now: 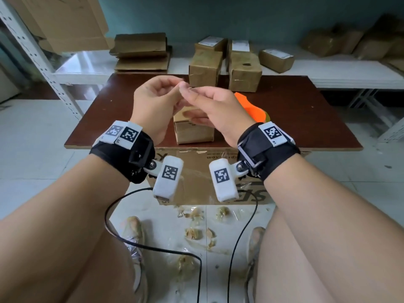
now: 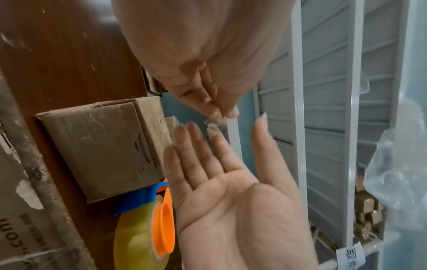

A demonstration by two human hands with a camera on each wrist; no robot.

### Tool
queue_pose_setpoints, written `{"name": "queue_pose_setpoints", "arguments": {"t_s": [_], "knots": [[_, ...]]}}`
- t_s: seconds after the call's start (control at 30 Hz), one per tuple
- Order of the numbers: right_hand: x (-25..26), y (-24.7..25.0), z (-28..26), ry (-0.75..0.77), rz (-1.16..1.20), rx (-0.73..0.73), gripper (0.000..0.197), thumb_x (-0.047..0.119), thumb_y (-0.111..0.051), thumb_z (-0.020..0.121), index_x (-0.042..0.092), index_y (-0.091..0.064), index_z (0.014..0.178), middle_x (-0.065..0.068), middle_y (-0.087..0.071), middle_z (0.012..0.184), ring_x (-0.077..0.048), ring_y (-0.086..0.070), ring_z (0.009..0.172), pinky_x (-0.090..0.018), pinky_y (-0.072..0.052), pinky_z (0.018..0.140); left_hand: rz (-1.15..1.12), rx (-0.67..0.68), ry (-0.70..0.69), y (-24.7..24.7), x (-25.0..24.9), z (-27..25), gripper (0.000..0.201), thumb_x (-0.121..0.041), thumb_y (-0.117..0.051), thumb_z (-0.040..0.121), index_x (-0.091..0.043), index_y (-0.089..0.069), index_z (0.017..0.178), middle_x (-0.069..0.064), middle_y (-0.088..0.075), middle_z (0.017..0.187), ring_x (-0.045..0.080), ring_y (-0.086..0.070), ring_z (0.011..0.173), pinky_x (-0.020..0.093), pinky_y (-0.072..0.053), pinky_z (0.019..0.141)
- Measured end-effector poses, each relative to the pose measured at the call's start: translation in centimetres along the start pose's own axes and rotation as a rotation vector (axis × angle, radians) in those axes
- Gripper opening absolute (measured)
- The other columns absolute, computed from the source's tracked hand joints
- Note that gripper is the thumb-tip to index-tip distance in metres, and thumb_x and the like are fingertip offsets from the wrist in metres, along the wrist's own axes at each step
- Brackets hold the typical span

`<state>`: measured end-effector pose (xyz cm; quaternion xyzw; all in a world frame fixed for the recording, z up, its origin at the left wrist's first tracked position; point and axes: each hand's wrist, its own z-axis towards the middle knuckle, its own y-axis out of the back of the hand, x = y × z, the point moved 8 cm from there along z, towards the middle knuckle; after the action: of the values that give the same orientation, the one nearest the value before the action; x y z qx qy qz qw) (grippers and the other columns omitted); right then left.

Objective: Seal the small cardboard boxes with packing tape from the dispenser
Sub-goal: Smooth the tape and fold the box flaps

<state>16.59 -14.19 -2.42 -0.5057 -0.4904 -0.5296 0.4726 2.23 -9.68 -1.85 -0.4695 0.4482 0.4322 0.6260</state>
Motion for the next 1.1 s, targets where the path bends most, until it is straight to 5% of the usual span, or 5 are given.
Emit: {"name": "queue_pose_setpoints", "arguments": {"t_s": [0.43, 0.6, 0.73, 0.93, 1.1], "knots": [[0.0, 2.3, 0.0, 0.070, -0.172, -0.234, 0.020, 0.020, -0.086, 0.089, 0.004, -0.074, 0.090, -0.022, -0.076, 0.084, -0.013, -0.066, 0.060, -0.039, -0.062, 0.070, 0.522, -0.184, -0.104, 0.7, 0.4, 1.4, 0.036, -0.047, -0.059, 0.105, -0.021, -0.077, 0.120, -0.003, -0.075, 0.081, 0.021, -0.077, 0.081, 0.046, -0.066, 0.078], [-1.1, 5.1, 0.4, 0.046, -0.211, -0.343, 0.017, 0.029, -0.083, 0.091, 0.018, -0.074, 0.082, -0.003, -0.080, 0.081, -0.017, -0.073, 0.076, -0.044, -0.062, 0.087, 0.586, -0.184, 0.070, 2.2, 3.7, 3.7, 0.061, -0.036, -0.061, 0.103, -0.017, -0.047, 0.160, -0.003, -0.058, 0.153, 0.014, -0.058, 0.138, 0.037, -0.047, 0.118], [-2.2, 5.9, 1.0, -0.050, -0.146, -0.422, 0.020, 0.031, -0.080, 0.093, 0.013, -0.076, 0.085, -0.001, -0.080, 0.087, -0.017, -0.074, 0.095, -0.048, -0.061, 0.095, 0.689, -0.129, 0.159, 2.0, 5.6, 3.7, 0.081, -0.027, -0.072, 0.097, -0.018, -0.031, 0.167, 0.003, -0.033, 0.171, 0.021, -0.040, 0.153, 0.024, -0.034, 0.115], [-2.7, 6.4, 1.9, -0.110, -0.093, -0.468, 0.041, 0.057, -0.070, 0.090, 0.020, -0.072, 0.074, 0.000, -0.075, 0.073, -0.029, -0.073, 0.083, -0.048, -0.058, 0.083, 1.017, -0.040, 0.398, 1.5, 5.3, 1.3, 0.150, -0.069, -0.093, 0.063, -0.030, 0.005, 0.169, 0.009, 0.008, 0.178, 0.036, -0.008, 0.162, 0.057, -0.025, 0.128], [-3.0, 5.7, 2.3, -0.106, -0.105, -0.393, 0.040, 0.053, -0.068, 0.097, 0.015, -0.074, 0.088, 0.003, -0.072, 0.076, -0.016, -0.066, 0.081, -0.036, -0.052, 0.082, 0.961, 0.066, 0.314, 1.4, 5.6, 0.2, 0.147, -0.073, -0.092, 0.059, -0.023, -0.009, 0.170, 0.003, -0.026, 0.172, 0.029, -0.028, 0.157, 0.052, -0.035, 0.124]]}}
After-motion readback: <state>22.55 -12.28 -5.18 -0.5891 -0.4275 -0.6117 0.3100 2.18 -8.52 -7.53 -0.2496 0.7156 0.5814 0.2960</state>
